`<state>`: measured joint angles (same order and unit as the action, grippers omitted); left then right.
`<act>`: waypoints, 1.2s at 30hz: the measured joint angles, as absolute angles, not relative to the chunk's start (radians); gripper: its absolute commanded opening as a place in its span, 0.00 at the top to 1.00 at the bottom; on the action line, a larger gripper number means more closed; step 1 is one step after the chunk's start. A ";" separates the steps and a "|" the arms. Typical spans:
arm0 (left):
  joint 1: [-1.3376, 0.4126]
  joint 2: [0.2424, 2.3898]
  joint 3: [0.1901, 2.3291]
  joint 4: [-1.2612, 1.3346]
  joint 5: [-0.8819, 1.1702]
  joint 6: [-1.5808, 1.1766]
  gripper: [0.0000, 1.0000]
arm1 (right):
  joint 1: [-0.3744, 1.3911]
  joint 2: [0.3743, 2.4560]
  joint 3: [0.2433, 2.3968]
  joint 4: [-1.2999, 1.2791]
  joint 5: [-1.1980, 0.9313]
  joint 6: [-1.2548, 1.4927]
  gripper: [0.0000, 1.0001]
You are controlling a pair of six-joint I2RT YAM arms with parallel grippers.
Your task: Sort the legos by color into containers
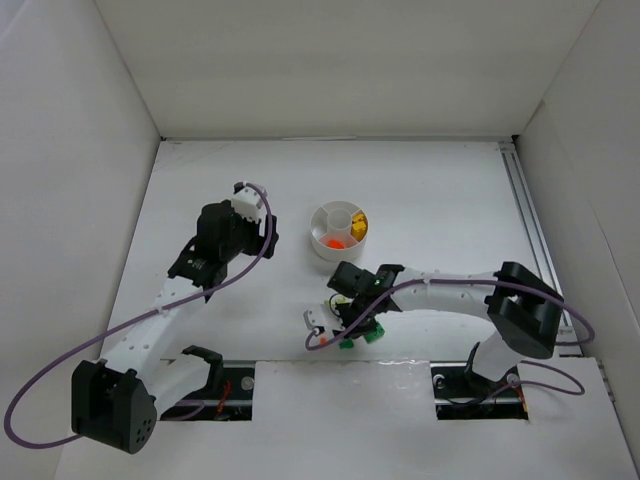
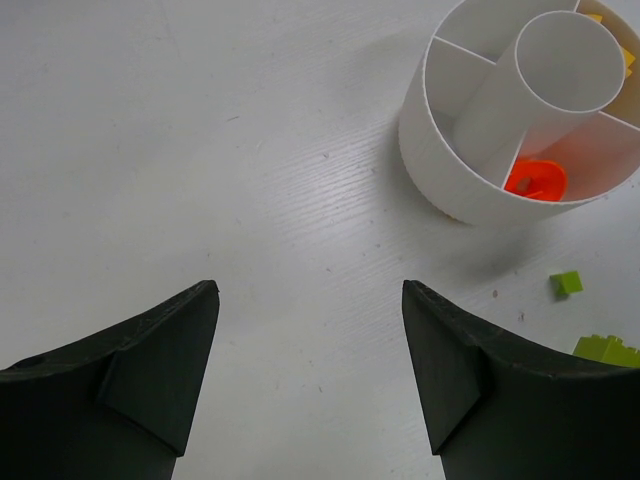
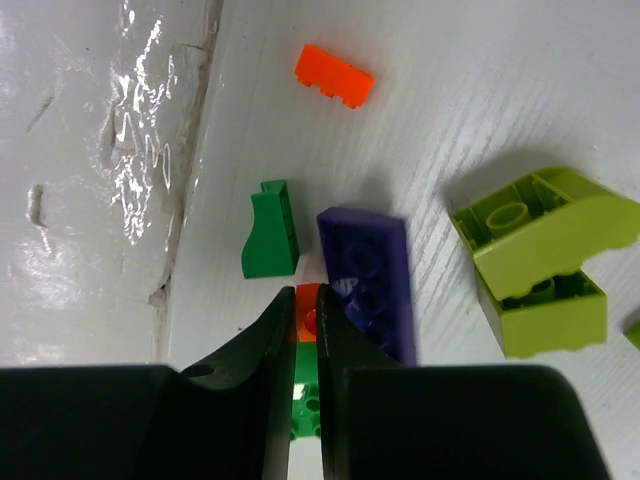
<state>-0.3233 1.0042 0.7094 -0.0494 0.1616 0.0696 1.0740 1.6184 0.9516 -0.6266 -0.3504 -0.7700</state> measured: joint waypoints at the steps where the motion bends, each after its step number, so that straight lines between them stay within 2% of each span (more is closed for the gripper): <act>1: -0.323 1.004 0.707 -0.049 0.162 0.070 0.29 | 1.072 1.609 0.952 -0.632 -0.351 -0.765 0.90; 12: -0.323 1.008 0.702 -0.045 0.170 0.069 0.28 | 0.969 1.477 1.098 -0.789 -0.417 -0.728 0.93; 22: -0.323 1.022 0.702 -0.044 0.170 0.070 0.28 | 0.733 1.538 1.338 -0.717 -0.445 -0.653 0.93; 36: -0.323 1.050 0.702 -0.047 0.164 0.072 0.27 | 0.678 1.673 1.436 -0.645 -0.422 -0.618 0.93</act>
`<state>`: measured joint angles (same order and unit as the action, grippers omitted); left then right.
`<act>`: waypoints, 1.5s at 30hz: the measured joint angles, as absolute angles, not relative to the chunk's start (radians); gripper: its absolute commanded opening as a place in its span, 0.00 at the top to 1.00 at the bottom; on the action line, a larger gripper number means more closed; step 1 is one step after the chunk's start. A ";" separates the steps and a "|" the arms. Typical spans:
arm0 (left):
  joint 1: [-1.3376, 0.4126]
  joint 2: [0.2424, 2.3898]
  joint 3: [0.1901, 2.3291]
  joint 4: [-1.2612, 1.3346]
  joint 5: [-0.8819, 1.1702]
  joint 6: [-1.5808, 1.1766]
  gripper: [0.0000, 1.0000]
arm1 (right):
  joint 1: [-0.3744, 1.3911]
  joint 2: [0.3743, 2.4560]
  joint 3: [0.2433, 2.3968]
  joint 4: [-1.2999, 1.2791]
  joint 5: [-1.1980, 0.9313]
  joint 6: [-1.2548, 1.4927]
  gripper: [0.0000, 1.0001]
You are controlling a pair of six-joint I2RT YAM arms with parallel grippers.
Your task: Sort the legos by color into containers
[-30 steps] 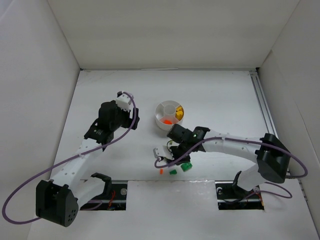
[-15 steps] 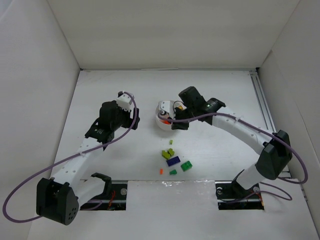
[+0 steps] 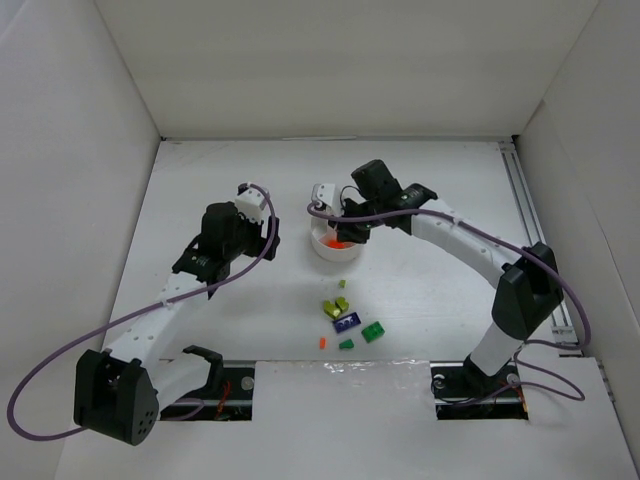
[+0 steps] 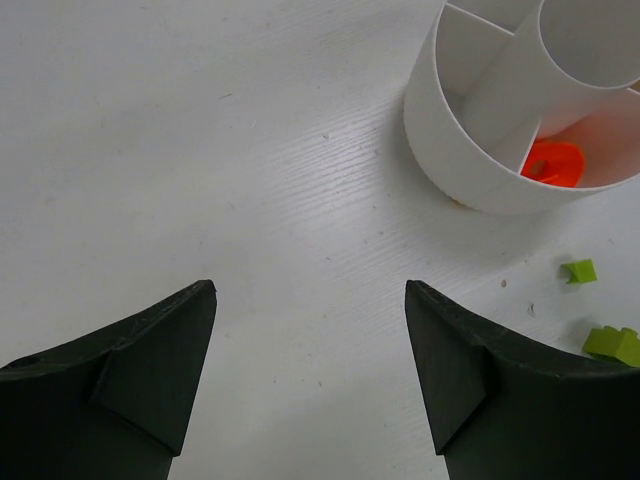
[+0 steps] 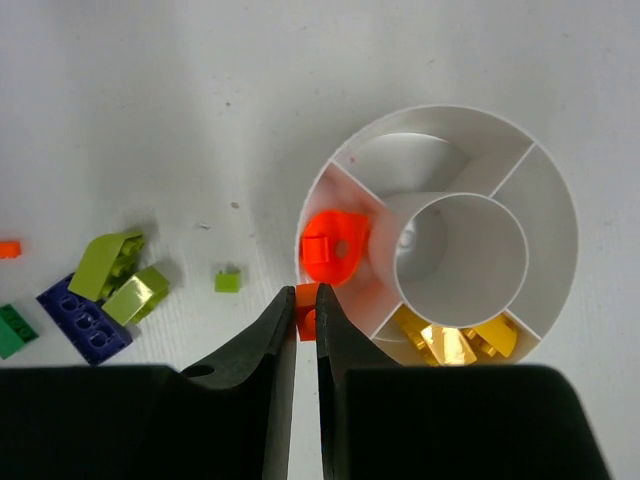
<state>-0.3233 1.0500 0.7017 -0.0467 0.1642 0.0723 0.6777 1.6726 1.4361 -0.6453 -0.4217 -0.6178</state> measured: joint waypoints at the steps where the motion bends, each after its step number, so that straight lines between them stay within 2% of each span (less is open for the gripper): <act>1: -0.323 1.050 0.702 -0.048 0.163 0.074 0.27 | 0.674 1.679 1.441 -0.639 -0.417 -0.616 0.93; 8: -0.323 1.055 0.702 -0.050 0.159 0.081 0.27 | 0.666 1.719 1.452 -0.605 -0.379 -0.611 0.93; 13: -0.323 1.058 0.702 -0.050 0.157 0.081 0.27 | 0.661 1.729 1.452 -0.594 -0.366 -0.609 0.87; 14: -0.323 1.058 0.702 -0.050 0.157 0.082 0.27 | 0.661 1.729 1.452 -0.590 -0.364 -0.609 0.83; 22: -0.323 1.058 0.702 -0.050 0.157 0.095 0.27 | 0.661 1.731 1.452 -0.569 -0.348 -0.605 0.71; 32: -0.323 1.058 0.702 -0.052 0.183 0.145 0.27 | 0.661 1.731 1.452 -0.567 -0.347 -0.605 0.63; 37: -0.323 1.058 0.702 -0.057 0.191 0.157 0.27 | 0.661 1.731 1.452 -0.561 -0.348 -0.599 0.63; 41: -0.323 1.058 0.702 -0.064 0.194 0.161 0.27 | 0.658 1.731 1.452 -0.560 -0.362 -0.581 0.57; 45: -0.323 1.058 0.702 -0.068 0.204 0.161 0.27 | 0.648 1.731 1.452 -0.562 -0.397 -0.559 0.57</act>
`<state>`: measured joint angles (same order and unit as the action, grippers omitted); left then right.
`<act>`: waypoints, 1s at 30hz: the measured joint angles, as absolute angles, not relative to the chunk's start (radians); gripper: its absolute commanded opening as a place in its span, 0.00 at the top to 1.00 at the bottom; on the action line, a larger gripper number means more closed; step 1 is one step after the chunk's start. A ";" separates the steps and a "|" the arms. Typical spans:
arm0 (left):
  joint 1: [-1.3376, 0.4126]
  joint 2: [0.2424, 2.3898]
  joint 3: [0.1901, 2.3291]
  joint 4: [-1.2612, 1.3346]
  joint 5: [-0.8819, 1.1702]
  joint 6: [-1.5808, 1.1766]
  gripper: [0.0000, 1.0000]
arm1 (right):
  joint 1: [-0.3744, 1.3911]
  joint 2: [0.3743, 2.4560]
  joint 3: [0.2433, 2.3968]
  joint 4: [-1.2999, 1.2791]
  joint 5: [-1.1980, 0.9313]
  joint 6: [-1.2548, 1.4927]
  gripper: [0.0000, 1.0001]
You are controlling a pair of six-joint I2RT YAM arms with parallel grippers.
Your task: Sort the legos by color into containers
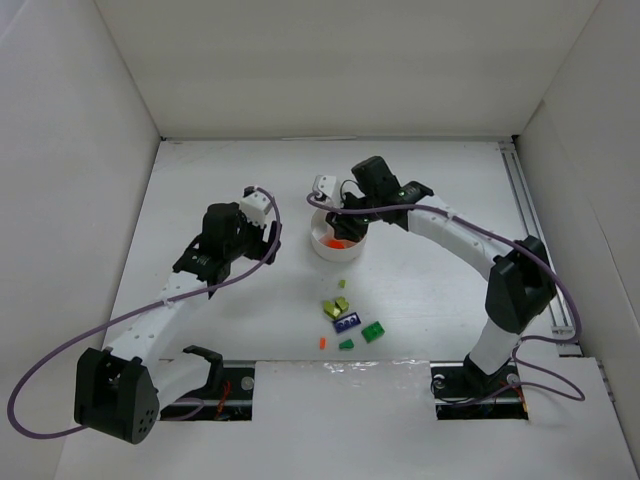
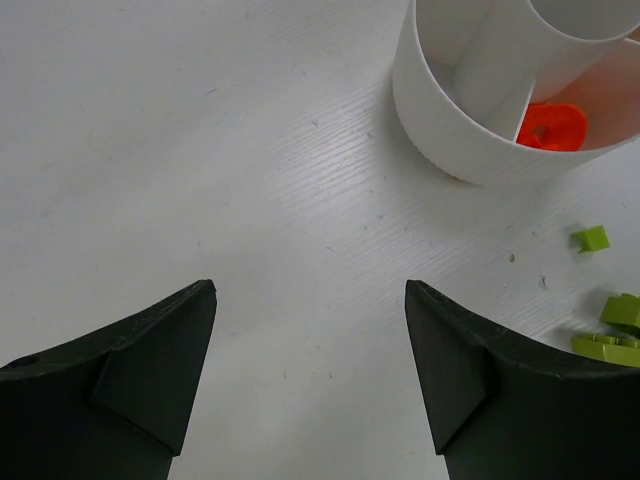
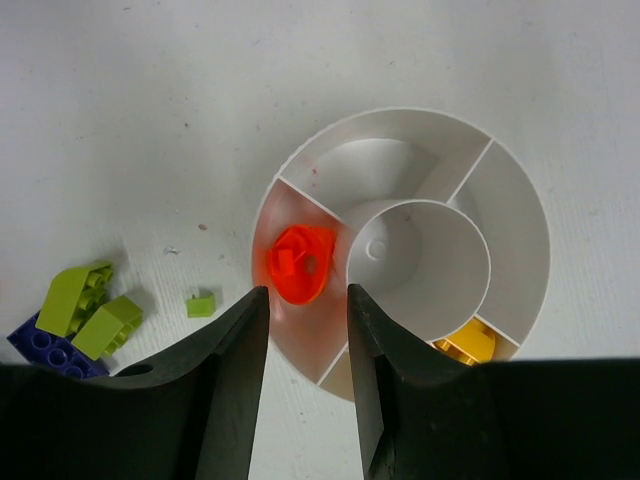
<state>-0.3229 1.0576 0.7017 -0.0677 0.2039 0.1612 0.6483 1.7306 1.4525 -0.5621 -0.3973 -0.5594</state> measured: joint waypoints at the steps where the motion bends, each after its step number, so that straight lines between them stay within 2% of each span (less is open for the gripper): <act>1: -0.323 1.058 0.702 -0.069 0.207 0.161 0.27 | 0.646 1.731 1.452 -0.564 -0.403 -0.556 0.59; 5: -0.323 1.053 0.701 -0.072 0.254 0.177 0.27 | 0.634 1.731 1.452 -0.564 -0.418 -0.534 0.59; 11: -0.330 0.965 0.667 -0.113 0.435 0.311 0.27 | 0.603 1.694 1.435 -0.559 -0.424 -0.493 0.57; 20: -0.385 0.943 0.667 -0.394 0.670 0.836 0.28 | 0.434 1.526 1.320 -0.553 -0.426 -0.446 0.56; 30: -0.576 1.044 0.667 -0.587 0.722 1.332 0.30 | 0.263 1.378 1.216 -0.533 -0.452 -0.381 0.55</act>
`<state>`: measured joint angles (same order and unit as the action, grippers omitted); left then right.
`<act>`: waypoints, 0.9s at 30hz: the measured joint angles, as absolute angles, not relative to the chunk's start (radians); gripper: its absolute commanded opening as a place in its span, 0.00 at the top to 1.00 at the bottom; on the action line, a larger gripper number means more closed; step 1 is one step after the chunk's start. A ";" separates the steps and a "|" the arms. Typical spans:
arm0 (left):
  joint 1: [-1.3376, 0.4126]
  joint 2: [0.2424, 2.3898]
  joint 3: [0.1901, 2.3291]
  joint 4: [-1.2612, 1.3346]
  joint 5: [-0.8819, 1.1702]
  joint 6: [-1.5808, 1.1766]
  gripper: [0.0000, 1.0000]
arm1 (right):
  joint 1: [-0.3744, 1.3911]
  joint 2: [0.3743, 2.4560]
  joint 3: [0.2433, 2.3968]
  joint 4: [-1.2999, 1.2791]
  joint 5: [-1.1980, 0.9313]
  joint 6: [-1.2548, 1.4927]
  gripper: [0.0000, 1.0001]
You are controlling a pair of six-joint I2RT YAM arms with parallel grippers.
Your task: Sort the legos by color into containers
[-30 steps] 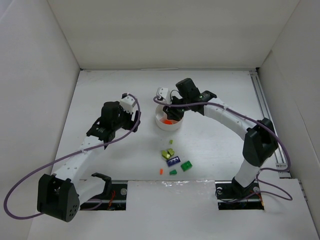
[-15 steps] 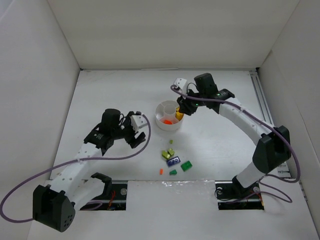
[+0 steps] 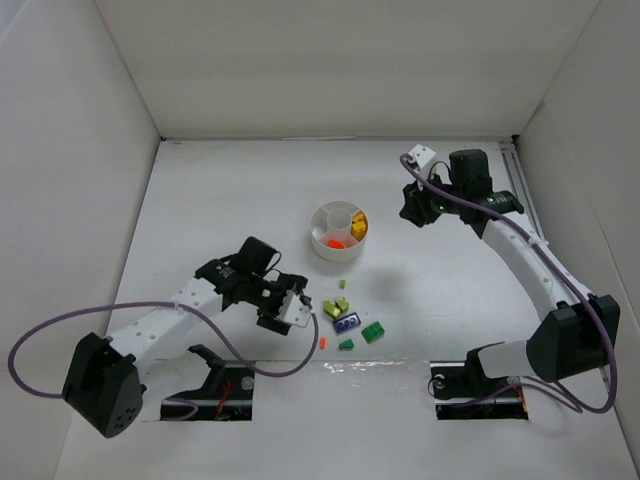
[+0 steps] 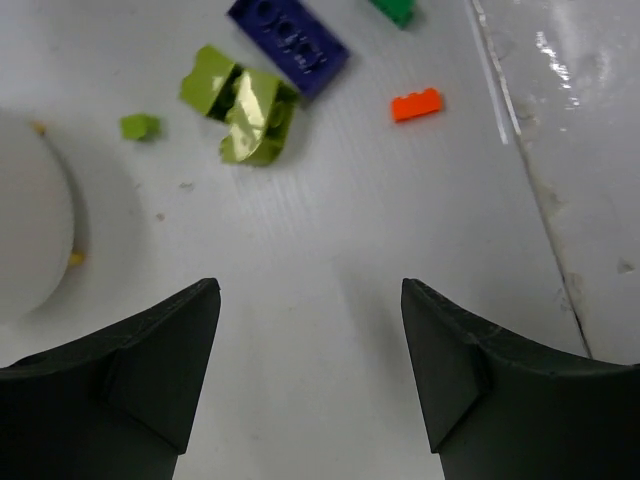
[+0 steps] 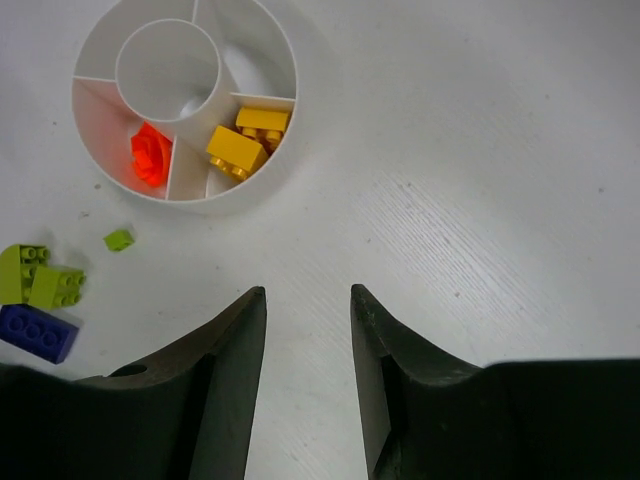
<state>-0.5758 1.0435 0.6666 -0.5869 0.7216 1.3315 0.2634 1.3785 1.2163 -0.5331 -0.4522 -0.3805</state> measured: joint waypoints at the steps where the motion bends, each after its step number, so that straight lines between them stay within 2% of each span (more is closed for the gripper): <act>1: -0.608 1.066 0.668 -0.596 0.720 1.360 0.32 | 0.251 1.364 1.206 -0.531 -0.453 -0.376 0.55; 7: -0.772 1.167 0.708 -0.637 0.698 1.505 0.43 | 0.203 1.309 1.172 -0.523 -0.474 -0.363 0.55; 21: -0.957 1.413 0.875 -0.736 0.579 1.848 0.62 | 0.152 1.273 1.127 -0.507 -0.505 -0.336 0.55; 27: -0.995 1.462 0.908 -0.766 0.522 1.935 0.63 | 0.142 1.273 1.127 -0.503 -0.506 -0.324 0.55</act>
<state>-0.9955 1.4624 0.9077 -0.7658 0.5217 1.9350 0.1425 1.2728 1.1275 -0.5026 -0.5060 -0.3244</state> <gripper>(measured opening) 0.377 0.449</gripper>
